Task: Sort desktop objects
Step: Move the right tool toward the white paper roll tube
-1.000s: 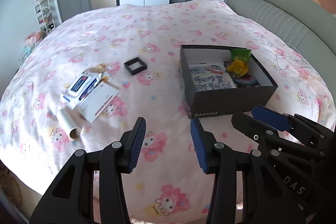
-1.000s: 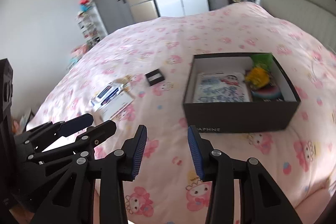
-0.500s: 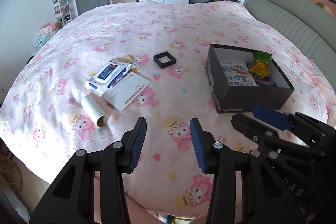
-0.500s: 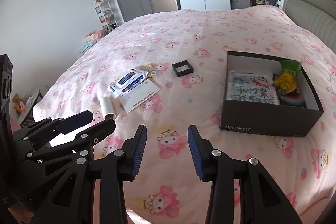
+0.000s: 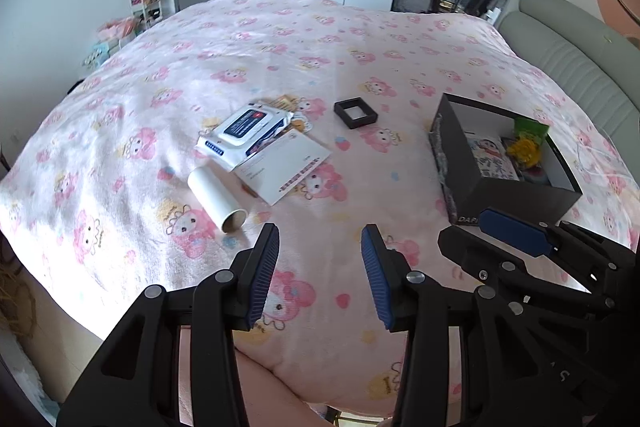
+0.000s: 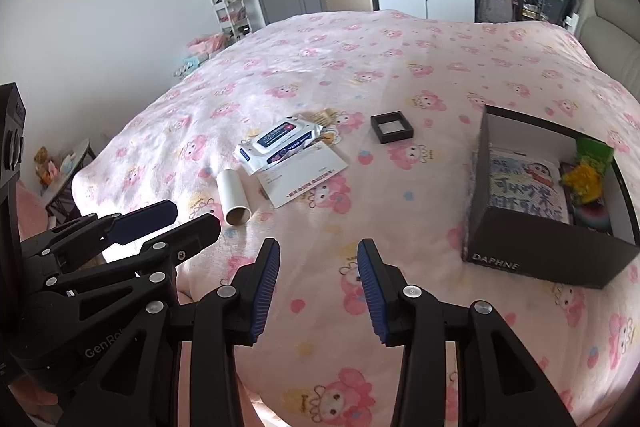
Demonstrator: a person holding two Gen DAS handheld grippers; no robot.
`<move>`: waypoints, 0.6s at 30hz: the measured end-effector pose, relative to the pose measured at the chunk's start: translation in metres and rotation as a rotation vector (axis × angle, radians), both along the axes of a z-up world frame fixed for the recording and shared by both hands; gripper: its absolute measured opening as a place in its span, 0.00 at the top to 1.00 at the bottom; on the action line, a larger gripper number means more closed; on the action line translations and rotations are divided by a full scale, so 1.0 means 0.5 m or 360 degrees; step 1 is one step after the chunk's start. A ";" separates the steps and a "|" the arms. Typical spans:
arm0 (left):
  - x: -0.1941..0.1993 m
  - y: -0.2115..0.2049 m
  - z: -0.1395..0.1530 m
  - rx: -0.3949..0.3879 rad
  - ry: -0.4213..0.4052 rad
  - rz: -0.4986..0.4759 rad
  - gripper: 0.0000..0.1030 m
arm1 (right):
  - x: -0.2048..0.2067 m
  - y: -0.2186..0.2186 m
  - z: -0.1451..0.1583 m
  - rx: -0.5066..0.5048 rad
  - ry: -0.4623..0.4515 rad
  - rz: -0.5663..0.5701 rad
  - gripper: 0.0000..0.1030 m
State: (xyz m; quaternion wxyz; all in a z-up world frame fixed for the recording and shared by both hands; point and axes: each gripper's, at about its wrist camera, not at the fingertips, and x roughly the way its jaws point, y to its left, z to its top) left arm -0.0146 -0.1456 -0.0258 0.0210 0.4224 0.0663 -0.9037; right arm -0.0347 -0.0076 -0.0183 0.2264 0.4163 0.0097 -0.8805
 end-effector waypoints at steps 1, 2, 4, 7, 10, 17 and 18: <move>-0.002 -0.008 -0.007 0.0013 -0.0005 0.0008 0.59 | -0.004 -0.009 -0.003 0.0009 -0.0003 0.0008 0.63; -0.004 -0.016 -0.013 0.0028 -0.0012 0.0017 0.59 | -0.008 -0.017 -0.008 0.0018 -0.0010 0.0017 0.63; -0.010 -0.037 -0.033 0.0068 -0.0033 0.0042 0.58 | -0.016 -0.034 -0.019 0.0038 -0.0029 0.0037 0.63; -0.017 -0.068 -0.061 0.0124 -0.0060 0.0085 0.58 | -0.031 -0.061 -0.039 0.0063 -0.0067 0.0071 0.63; -0.026 -0.106 -0.085 0.0223 -0.0077 0.0129 0.59 | -0.053 -0.089 -0.059 0.0040 -0.0119 0.0112 0.63; -0.059 -0.194 -0.163 0.0384 -0.0163 0.0283 0.59 | -0.100 -0.167 -0.093 0.0046 -0.0175 0.0203 0.63; -0.064 -0.204 -0.175 0.0399 -0.0178 0.0304 0.59 | -0.107 -0.179 -0.101 0.0055 -0.0188 0.0216 0.63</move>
